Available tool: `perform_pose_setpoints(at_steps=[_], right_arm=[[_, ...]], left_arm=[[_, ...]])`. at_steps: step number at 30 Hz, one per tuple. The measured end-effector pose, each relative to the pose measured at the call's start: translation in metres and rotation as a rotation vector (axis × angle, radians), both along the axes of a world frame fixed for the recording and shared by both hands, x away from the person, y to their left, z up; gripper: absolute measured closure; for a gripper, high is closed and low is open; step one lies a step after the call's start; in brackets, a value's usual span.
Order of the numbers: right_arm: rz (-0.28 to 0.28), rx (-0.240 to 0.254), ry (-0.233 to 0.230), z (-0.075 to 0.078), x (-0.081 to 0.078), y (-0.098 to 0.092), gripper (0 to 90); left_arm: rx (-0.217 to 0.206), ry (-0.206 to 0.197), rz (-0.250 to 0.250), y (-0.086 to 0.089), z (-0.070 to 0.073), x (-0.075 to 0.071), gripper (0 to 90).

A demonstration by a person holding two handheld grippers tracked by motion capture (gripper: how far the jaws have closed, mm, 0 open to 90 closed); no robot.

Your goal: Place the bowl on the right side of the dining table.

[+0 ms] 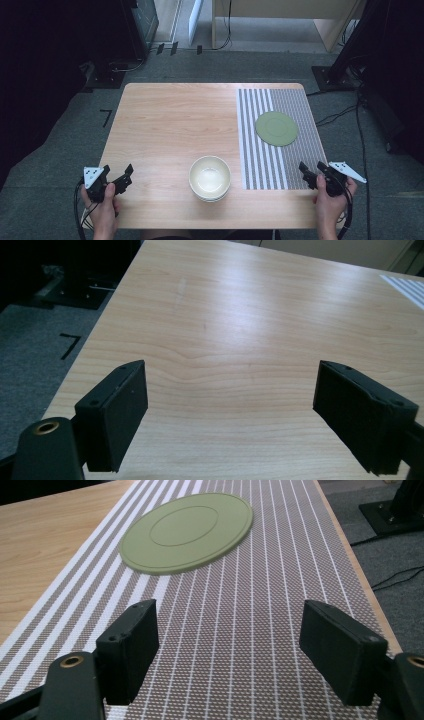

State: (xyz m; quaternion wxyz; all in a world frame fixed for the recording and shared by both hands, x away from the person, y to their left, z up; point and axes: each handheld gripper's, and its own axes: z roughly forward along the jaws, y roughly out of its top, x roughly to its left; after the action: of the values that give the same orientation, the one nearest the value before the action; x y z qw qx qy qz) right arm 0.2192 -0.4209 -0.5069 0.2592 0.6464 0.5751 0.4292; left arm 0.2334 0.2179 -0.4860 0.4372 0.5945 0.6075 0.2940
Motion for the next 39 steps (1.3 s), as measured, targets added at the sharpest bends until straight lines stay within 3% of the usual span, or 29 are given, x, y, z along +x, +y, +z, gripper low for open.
perform_pose_setpoints(at_steps=[14, 24, 30, 35, 39], right_arm=[[0.060, 0.006, -0.048, 0.019, 0.002, 0.018, 23.6], [0.082, -0.006, -0.055, 0.031, 0.005, 0.025, 24.0], [0.090, 0.005, -0.046, 0.037, 0.013, 0.025, 24.6], [0.109, -0.014, -0.042, 0.043, 0.025, 0.031, 25.0], [0.121, -0.007, -0.051, 0.050, 0.035, 0.038, 24.9]], left_arm=[[0.016, -0.019, -0.055, -0.021, 0.009, 0.000, 14.2], [0.040, -0.027, -0.075, -0.033, 0.013, 0.001, 14.2], [0.049, -0.029, -0.079, -0.039, 0.018, 0.003, 14.1], [0.040, -0.044, -0.080, -0.044, 0.024, 0.007, 14.2], [0.050, -0.054, -0.060, -0.048, 0.026, 0.013, 14.2]])
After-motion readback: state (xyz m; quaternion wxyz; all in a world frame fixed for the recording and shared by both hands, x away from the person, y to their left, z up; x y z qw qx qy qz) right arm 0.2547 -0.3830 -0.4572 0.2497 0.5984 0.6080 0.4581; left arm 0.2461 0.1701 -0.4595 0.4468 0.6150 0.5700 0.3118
